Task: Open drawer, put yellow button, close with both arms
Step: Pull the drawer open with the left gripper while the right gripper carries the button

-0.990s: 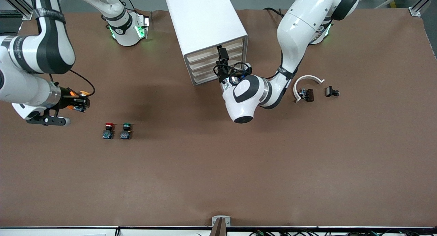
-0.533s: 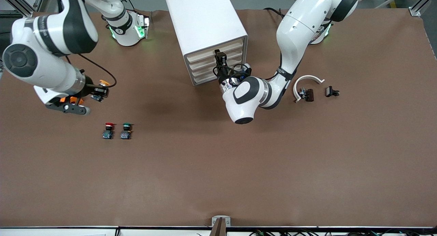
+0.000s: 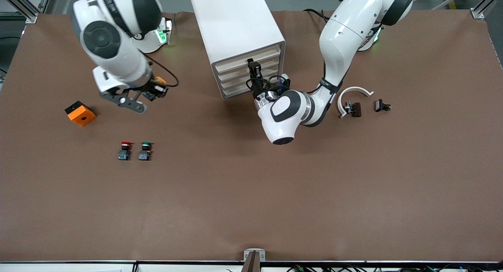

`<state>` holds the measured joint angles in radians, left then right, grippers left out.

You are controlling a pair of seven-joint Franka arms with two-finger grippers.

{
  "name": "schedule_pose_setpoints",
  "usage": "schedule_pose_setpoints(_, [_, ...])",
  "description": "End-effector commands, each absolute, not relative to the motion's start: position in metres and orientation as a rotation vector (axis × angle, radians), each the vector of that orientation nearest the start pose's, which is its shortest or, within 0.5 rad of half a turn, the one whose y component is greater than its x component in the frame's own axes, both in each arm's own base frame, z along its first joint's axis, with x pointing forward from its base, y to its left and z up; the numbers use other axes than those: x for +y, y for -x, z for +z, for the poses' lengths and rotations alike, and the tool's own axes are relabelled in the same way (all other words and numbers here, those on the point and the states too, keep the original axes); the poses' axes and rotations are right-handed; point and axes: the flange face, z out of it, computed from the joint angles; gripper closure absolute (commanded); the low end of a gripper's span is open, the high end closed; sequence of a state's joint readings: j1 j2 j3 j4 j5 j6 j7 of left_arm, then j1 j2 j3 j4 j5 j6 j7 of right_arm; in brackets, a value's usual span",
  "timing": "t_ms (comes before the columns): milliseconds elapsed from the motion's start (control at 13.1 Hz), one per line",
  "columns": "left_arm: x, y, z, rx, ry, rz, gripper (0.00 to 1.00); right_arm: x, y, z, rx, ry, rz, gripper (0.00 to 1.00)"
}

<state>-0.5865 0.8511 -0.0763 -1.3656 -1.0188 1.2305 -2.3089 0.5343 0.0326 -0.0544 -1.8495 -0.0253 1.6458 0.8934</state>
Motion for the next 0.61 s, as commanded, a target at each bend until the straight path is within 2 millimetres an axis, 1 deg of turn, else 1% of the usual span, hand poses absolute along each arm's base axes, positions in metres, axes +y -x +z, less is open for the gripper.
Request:
schedule_pose_setpoints(0, [-0.453, -0.484, 0.24, -1.631, 1.18, 1.446, 1.0, 0.3, -0.456, 0.501, 0.827, 3.195, 0.191, 0.73])
schedule_pose_setpoints(152, [-0.443, -0.498, 0.248, -1.658, 1.182, 1.464, 1.0, 0.336, -0.444, 0.508, 0.915, 3.163, 0.149, 0.73])
schedule_pose_setpoints(228, [-0.441, -0.503, 0.251, -1.671, 1.184, 1.469, 1.0, 0.352, -0.438, 0.511, 0.96, 3.118, 0.182, 0.73])
schedule_pose_setpoints(305, [-0.436, -0.51, 0.249, -1.698, 1.18, 1.476, 1.0, 0.366, -0.438, 0.51, 1.013, 3.074, 0.223, 0.73])
schedule_pose_setpoints(381, [-0.425, -0.526, 0.25, -1.752, 1.17, 1.496, 1.0, 0.377, -0.442, 0.509, 1.083, 3.027, 0.25, 0.74])
schedule_pose_setpoints(533, [-0.422, -0.533, 0.25, -1.788, 1.187, 1.508, 1.0, 0.41, -0.432, 0.505, 1.154, 2.985, 0.251, 0.74])
